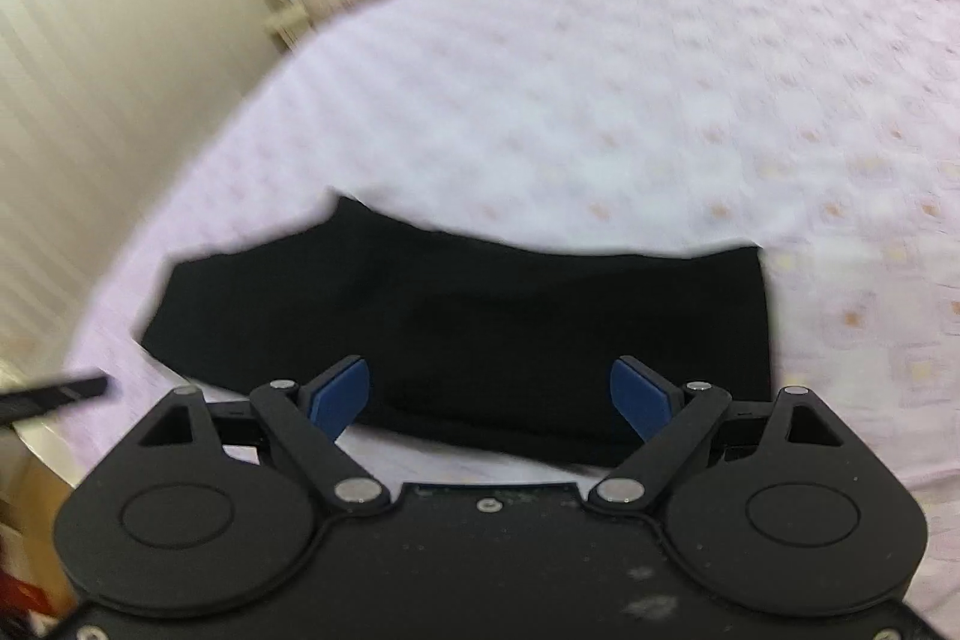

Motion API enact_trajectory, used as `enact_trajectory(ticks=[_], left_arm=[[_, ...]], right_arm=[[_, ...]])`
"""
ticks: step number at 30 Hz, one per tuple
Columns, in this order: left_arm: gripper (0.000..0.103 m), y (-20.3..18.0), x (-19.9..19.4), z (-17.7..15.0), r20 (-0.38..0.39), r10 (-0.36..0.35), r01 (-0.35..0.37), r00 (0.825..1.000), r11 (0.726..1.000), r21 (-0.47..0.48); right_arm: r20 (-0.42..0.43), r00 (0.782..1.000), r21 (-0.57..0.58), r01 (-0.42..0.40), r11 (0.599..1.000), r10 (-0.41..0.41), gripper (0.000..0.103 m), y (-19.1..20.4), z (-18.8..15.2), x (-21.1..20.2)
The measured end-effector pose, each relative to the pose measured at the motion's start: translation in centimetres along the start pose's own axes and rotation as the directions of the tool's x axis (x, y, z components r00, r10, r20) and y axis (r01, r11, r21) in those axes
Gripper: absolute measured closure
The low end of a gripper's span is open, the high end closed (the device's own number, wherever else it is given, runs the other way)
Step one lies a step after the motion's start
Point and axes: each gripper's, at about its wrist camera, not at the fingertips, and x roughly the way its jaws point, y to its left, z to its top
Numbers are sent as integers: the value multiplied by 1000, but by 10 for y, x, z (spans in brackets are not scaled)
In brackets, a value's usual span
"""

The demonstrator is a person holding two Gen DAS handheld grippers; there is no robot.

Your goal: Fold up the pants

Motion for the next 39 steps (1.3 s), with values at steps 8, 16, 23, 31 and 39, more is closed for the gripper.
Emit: enact_trajectory(ticks=[8,16,23,31,39], left_arm=[[80,36,26,16,14,18,-19,1000,998,62],[80,93,71,38,-49,-28,32,998,995,96],[80,136,111,56,-82,-37,46,996,993,105],[80,163,136,63,-132,-66,80,989,992,98],[80,174,147,55,-192,-114,129,975,990,65]], right_arm=[[111,993,-212,73,975,-50,8,90,12,6],[148,900,-297,435,850,-409,11,177,33,68],[-7,931,-210,356,911,-365,49,198,56,137],[-185,928,-29,325,945,-324,86,183,77,212],[-262,900,-55,346,937,-348,87,180,92,271]])
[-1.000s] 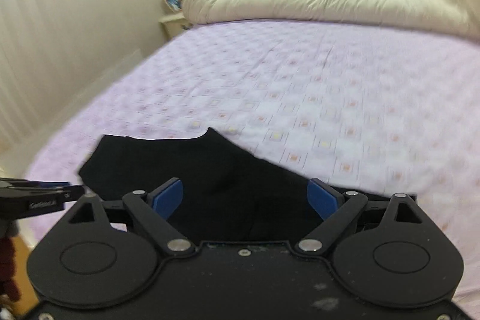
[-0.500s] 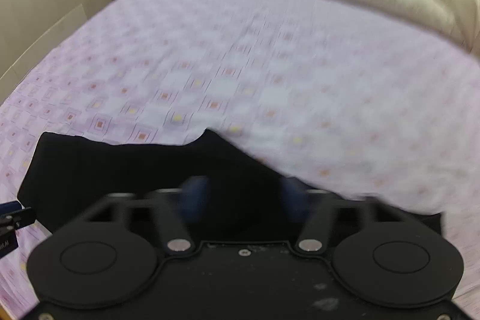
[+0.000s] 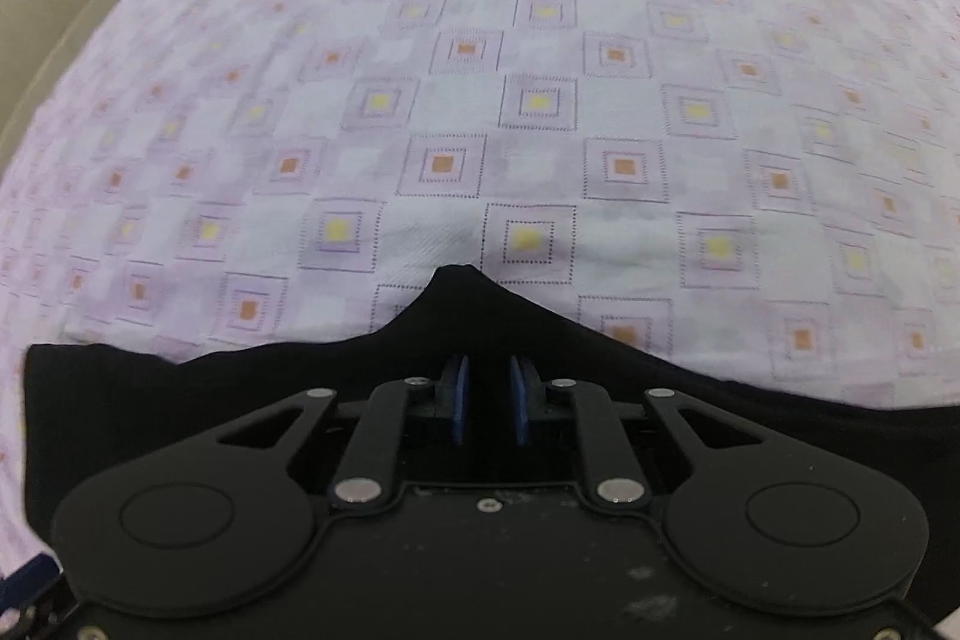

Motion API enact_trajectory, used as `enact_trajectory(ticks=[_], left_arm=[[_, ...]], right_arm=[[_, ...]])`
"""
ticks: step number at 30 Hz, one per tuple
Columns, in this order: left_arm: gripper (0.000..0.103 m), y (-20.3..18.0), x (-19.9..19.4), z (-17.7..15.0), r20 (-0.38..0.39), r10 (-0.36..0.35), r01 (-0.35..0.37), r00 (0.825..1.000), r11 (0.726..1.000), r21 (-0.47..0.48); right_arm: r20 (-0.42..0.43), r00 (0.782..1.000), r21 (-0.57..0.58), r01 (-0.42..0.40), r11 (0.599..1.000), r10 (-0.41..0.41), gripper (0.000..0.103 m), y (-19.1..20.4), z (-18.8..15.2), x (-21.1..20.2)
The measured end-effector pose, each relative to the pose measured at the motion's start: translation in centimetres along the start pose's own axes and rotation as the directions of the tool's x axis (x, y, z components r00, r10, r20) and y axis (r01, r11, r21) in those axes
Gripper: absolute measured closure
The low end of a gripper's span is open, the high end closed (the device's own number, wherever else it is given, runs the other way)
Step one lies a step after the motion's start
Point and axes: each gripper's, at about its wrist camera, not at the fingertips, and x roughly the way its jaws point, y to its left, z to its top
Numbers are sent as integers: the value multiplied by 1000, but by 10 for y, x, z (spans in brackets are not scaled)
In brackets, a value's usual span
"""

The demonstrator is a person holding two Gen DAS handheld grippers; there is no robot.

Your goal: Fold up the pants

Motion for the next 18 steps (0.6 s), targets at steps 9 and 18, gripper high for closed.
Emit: enact_trajectory(ticks=[9,18], left_arm=[[80,21,24,-10,-97,-84,69,992,986,-149],[79,53,41,-12,-65,-180,151,981,935,-321]], right_arm=[[-3,1000,-75,23,997,-24,86,11,8,9],[-10,1000,-95,18,995,-19,86,9,10,14]])
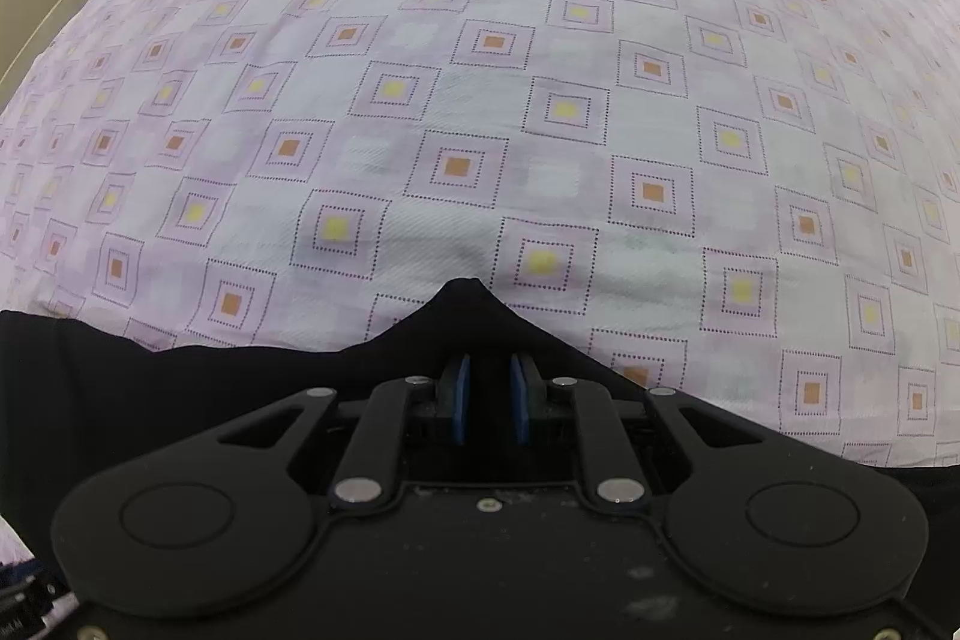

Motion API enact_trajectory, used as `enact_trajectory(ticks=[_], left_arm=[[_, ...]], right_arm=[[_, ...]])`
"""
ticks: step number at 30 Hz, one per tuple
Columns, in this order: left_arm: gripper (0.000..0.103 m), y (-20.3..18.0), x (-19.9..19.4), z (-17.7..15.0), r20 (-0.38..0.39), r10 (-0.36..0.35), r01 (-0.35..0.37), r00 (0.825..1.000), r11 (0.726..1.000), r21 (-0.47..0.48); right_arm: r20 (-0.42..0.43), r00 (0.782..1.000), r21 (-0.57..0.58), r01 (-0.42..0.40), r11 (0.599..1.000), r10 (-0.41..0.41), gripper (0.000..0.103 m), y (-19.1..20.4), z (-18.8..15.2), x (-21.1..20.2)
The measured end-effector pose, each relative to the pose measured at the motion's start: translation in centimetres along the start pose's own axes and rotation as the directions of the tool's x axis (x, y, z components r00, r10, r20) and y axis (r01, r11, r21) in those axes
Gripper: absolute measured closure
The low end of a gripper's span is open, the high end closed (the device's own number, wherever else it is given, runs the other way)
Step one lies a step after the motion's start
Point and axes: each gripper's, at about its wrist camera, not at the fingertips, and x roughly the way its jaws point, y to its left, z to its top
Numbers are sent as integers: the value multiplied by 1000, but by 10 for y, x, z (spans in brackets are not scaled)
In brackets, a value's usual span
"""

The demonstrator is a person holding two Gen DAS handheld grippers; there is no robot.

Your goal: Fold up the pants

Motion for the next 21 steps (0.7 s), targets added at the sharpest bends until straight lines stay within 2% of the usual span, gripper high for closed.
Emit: enact_trajectory(ticks=[6,10,11,12,13,14,15,16,19,21], left_arm=[[79,13,-18,-8,29,-39,40,999,999,-17],[79,6,-48,-2,142,-4,-15,990,991,131],[78,8,-53,3,168,-32,5,985,988,155],[77,13,-56,9,179,-94,64,979,984,168],[67,20,-55,15,170,-171,142,970,975,171],[48,25,-51,25,133,-239,217,962,962,164],[37,28,-46,35,94,-255,240,962,960,144],[25,30,-43,43,86,-229,216,970,967,137],[25,31,-45,57,154,-151,124,976,977,171],[25,33,-43,66,155,-132,106,979,981,165]], right_arm=[[-3,1000,5,-11,1000,11,86,-2,1,0],[-7,1000,6,-9,1000,9,86,-2,2,2],[-6,1000,6,-10,1000,10,86,-2,2,2],[-5,1000,5,-9,1000,9,86,-1,2,2],[-4,1000,4,-9,1000,9,85,-1,2,2],[-4,1000,1,-7,1000,7,85,-1,2,2],[-4,1000,-1,-6,1000,6,85,0,2,2],[-6,1000,-3,-4,1000,4,85,0,2,2],[-10,1000,-7,-4,1000,4,86,0,3,2],[-9,1000,-6,-7,1000,7,86,0,3,1]])
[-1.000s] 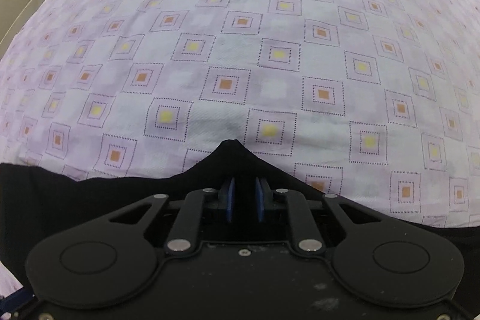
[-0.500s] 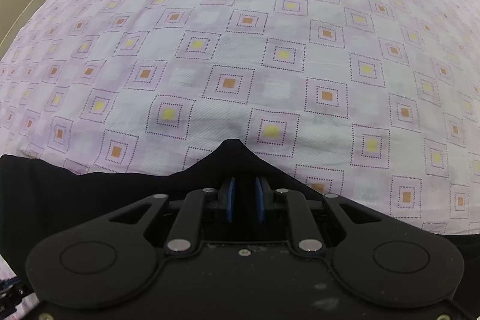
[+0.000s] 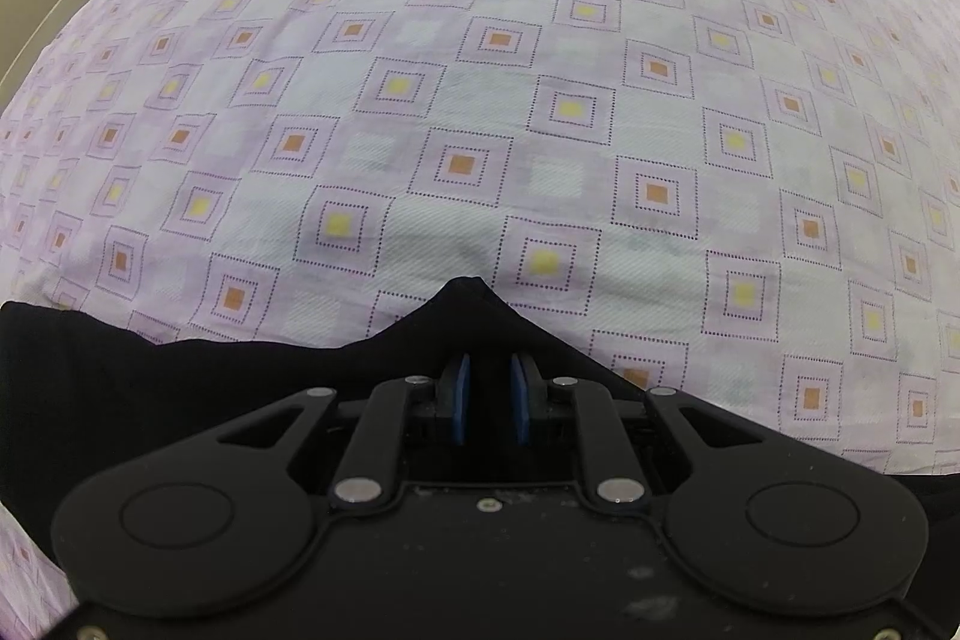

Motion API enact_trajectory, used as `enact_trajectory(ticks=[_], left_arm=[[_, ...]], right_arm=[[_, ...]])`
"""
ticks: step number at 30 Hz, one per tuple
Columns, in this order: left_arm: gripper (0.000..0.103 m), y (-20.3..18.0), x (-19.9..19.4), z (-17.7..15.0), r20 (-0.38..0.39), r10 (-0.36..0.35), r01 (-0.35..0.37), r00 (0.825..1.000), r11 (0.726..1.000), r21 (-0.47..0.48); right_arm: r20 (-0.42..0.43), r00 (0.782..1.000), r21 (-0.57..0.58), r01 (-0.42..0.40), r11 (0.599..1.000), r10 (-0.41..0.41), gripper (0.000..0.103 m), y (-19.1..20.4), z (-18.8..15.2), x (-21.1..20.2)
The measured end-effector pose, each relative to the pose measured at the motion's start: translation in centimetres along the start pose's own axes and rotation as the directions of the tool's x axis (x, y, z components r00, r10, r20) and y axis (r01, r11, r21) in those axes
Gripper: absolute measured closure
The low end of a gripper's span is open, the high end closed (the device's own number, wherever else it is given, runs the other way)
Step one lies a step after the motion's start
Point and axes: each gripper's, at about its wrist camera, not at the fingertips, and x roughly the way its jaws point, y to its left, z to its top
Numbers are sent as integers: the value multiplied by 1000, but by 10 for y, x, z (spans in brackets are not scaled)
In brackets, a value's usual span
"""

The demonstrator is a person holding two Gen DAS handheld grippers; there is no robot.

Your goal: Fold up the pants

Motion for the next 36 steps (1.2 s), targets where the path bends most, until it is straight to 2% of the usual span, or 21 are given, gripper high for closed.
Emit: enact_trajectory(ticks=[1,4,7,8,11,14,19,21,22,24,25,28,31,33,35,36], left_arm=[[25,1,4,-1,-18,-14,14,1000,1000,-7],[24,10,29,-1,-137,-59,54,989,998,-34],[23,15,42,-7,-197,-81,75,977,996,-39],[14,16,42,-7,-194,-100,93,976,995,-46],[1,14,48,-4,-193,-172,159,966,984,-83],[1,4,56,-1,-205,-149,142,967,989,-50],[1,2,58,0,-183,-220,209,958,975,-77],[1,0,60,1,-200,-274,262,941,961,-87],[2,1,59,1,-206,-313,298,927,949,-101],[2,-3,60,-3,-227,-399,379,889,917,-126],[3,-9,61,-6,-247,-406,391,880,914,-108],[4,-23,70,-16,-272,-329,335,904,942,-27],[4,-17,73,-15,-209,-328,306,921,943,-134],[11,-12,71,-14,-175,-310,278,934,942,-187],[27,-8,69,-14,-168,-281,247,945,949,-197],[32,-7,70,-15,-171,-268,234,948,952,-196]], right_arm=[[1,1000,4,0,1000,0,86,0,1,0],[1,1000,7,-1,1000,1,86,0,2,-2],[11,1000,24,-12,1000,12,85,-2,1,-12],[26,999,33,-24,999,23,85,-4,0,-19],[57,997,57,-48,997,45,85,-9,-8,-37],[72,996,92,-67,993,61,84,-17,-22,-53],[55,996,146,-80,986,73,83,-27,-49,-65],[43,996,159,-85,984,79,83,-29,-59,-66],[39,996,163,-85,983,79,83,-29,-62,-67],[36,996,167,-87,982,82,83,-29,-67,-68],[36,996,171,-90,981,85,83,-29,-69,-69],[40,995,172,-99,980,93,83,-26,-71,-72],[48,994,166,-106,980,99,82,-24,-69,-76],[56,993,159,-111,981,103,82,-22,-68,-81],[61,993,151,-112,982,104,81,-21,-68,-84],[63,993,147,-112,983,104,81,-21,-69,-86]])
